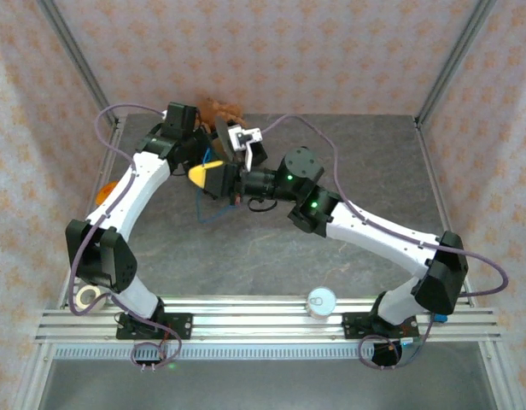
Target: Wrap the cables
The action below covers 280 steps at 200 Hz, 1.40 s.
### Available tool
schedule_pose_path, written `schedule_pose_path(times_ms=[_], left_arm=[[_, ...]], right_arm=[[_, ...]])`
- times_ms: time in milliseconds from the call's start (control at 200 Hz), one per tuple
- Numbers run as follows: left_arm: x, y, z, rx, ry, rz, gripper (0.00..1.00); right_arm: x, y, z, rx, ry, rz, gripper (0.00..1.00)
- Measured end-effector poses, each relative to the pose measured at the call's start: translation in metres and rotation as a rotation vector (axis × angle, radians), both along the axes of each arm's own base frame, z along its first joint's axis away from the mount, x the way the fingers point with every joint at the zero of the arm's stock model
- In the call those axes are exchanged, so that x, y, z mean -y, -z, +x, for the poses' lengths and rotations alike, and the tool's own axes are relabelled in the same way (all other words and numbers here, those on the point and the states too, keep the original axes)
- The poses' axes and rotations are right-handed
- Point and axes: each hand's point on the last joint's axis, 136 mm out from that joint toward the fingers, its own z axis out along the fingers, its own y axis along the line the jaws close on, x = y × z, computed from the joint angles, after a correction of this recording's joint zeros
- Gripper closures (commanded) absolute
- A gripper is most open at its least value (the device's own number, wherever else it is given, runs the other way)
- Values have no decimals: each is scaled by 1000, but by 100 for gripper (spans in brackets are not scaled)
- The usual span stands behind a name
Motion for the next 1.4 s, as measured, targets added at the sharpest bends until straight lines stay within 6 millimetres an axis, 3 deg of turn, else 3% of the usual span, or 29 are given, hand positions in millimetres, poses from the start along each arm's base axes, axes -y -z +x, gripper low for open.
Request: schedule_pose_path(times_ms=[175, 270, 435, 576, 861, 991, 1191, 1401], left_arm=[[30, 2, -5, 16, 77, 31, 100], [41, 11, -11, 10, 113, 71, 100], [52, 36, -22, -26, 159, 115, 100], [56, 46, -28, -33, 189, 140, 100], [92, 17, -43, 88, 334, 192, 100], [107, 18, -59, 110, 418, 231, 100], [119, 28, -76, 123, 527, 296, 100], [120, 22, -102, 171, 630, 279, 100]], right_arm=[[14, -42, 20, 19, 139, 95, 100], [31, -54, 44, 14, 246, 114, 100], [84, -71, 99, 3, 499, 107, 100], [132, -82, 125, -2, 684, 91, 100], [195, -91, 172, -30, 947, -23, 100], [212, -83, 201, -53, 1034, -110, 100], [232, -52, 258, -120, 1137, -282, 100], [266, 4, 313, -233, 1235, -477, 100]])
